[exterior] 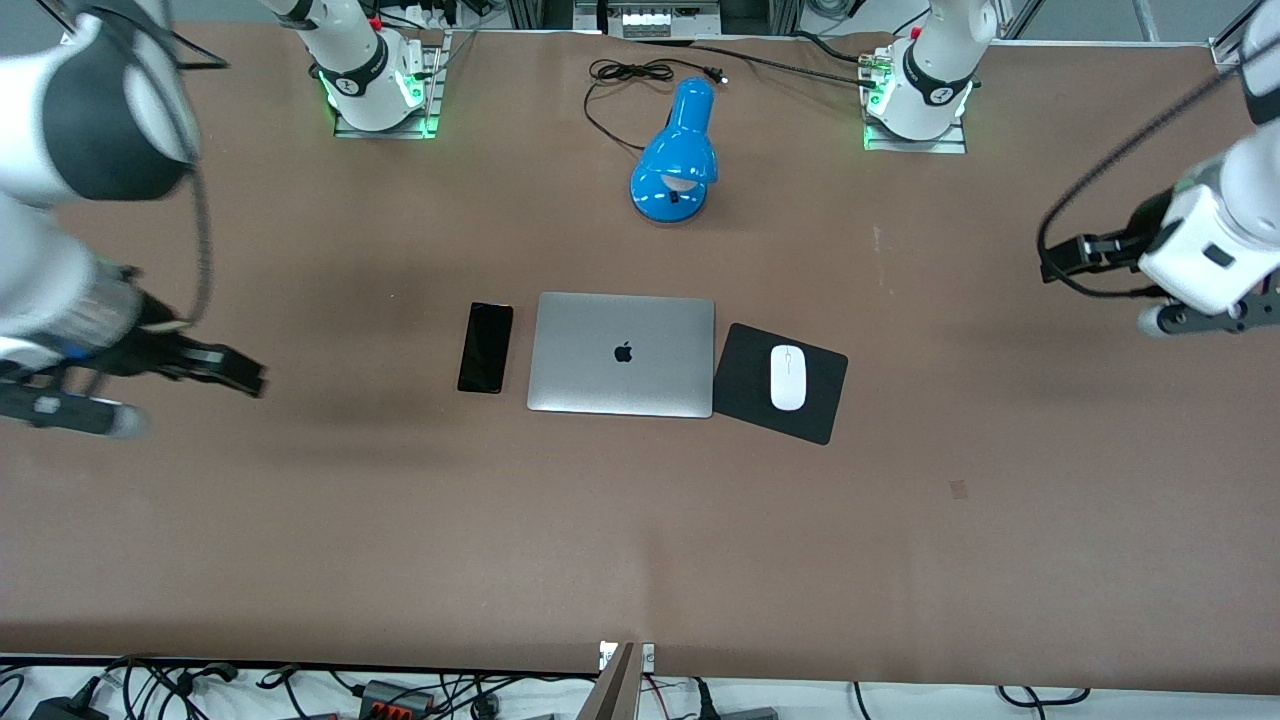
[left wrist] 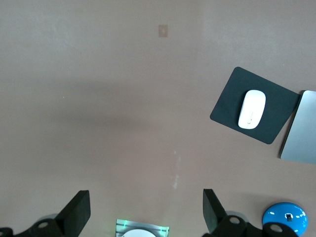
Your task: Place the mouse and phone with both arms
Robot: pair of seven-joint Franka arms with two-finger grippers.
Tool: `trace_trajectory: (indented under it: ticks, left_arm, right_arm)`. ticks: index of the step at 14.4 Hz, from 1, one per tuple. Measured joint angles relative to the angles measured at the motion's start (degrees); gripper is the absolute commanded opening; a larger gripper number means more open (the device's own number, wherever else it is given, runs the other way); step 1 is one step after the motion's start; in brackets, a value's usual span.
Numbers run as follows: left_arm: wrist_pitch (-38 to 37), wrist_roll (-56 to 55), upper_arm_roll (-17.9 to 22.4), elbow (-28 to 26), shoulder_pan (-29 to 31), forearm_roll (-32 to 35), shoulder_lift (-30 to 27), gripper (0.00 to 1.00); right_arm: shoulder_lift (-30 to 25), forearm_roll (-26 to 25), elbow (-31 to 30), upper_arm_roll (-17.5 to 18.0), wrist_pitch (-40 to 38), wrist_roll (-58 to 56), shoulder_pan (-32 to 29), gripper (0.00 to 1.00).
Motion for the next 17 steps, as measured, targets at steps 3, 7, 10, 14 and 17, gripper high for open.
trace_trajectory:
  ticks: [3,7,10,14,17]
  left_arm:
    - [4.1,0.0,2.3,-8.6,-0.7,-2.1,-7.2,1.0]
    - [9.3,1.5,5.1,-14.4,-1.4,-2.8,-11.2,1.0]
    - [9.8,3.0,6.2,-14.8,-2.8,-5.3,-11.3,1.0]
    - [9.8,4.0,6.9,-15.1,-2.8,-6.4,-11.3,1.0]
    - [9.8,4.2,7.2,-15.2,-2.8,-6.4,-11.2,1.0]
  right_arm:
    - [-2.1,0.1,0.0,-0.2,-1.2,-9.8,-5.8,1.0]
    - [-2.9,0.1,0.0,-0.1,-3.3,-14.8,-7.4,1.0]
    - [-5.6,0.1,-2.8,0.0,-4.4,-14.8,-7.1,1.0]
    - [-13.2,0.0,-14.8,0.0,1.2,-15.4,-7.1,1.0]
    - [-19.7,-0.1,-24.2,0.1,4.3,-16.1,-7.1,1.0]
